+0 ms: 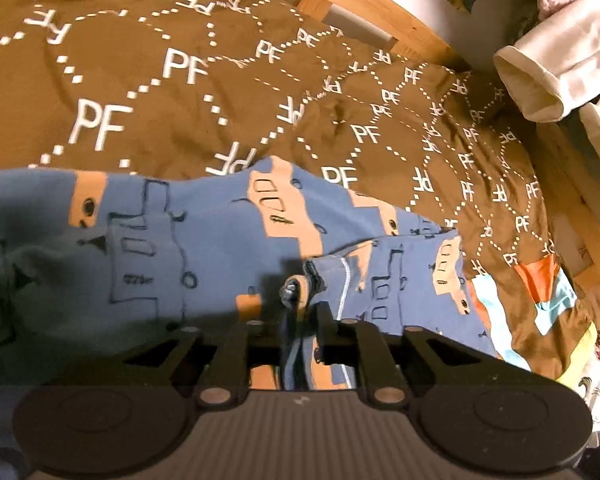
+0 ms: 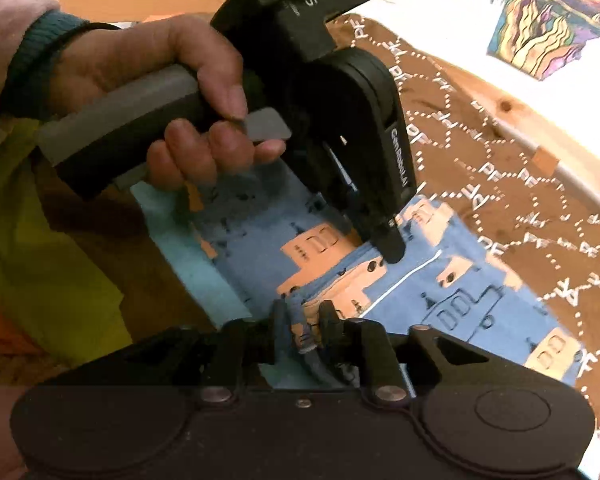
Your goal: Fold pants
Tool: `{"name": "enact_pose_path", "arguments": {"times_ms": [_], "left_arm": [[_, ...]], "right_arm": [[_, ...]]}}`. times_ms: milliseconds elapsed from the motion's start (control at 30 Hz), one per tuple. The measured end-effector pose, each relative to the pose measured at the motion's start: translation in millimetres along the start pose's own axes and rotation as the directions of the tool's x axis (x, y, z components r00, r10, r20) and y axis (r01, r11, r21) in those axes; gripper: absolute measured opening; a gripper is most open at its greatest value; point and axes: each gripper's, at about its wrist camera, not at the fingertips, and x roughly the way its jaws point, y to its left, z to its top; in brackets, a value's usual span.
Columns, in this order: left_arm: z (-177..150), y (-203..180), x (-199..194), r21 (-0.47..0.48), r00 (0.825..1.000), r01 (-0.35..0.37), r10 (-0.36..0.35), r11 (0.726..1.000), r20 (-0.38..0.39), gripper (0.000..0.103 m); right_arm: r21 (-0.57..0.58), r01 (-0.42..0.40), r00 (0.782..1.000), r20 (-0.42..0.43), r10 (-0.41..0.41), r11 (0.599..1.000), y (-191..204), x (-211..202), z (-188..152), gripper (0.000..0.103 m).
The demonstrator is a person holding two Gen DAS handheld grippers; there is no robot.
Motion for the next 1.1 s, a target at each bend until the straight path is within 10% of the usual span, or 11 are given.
{"name": "enact_pose_path", "arguments": {"times_ms": [133, 467, 633, 867, 1100], "left_arm": [[-6, -7, -17, 0.046, 0.998, -0.038, 0.035, 0.998, 0.052, 0.046], [-42, -36, 1, 0.186, 0.969, -0.247, 0.237, 0.951, 0.071, 0.059], [-56, -40, -1, 0.233, 0.957, -0.286, 0.267, 0.929, 0.111, 0.059], [-73, -32, -17, 0.198, 0.949, -0.314, 0.298, 0.929, 0.107, 0.071], [-86, -26, -51, 0.159, 0.949, -0.304, 0.284, 0.939, 0.134, 0.08]], "right_arm": [[-0.049, 0.032, 0.999, 0.037, -0.03, 0.998, -8, -23, -5, 0.069], [0.072, 0.32, 0.947, -0.05, -0.317, 0.945, -127, -37, -31, 0.076], [0.092, 0.341, 0.93, -0.178, -0.322, 0.935, -149, 2, -52, 0.081], [0.085, 0.372, 0.928, -0.049, -0.369, 0.924, -143, -12, -35, 0.098], [0.091, 0.351, 0.93, -0.148, -0.336, 0.932, -143, 24, -34, 0.098]]}}
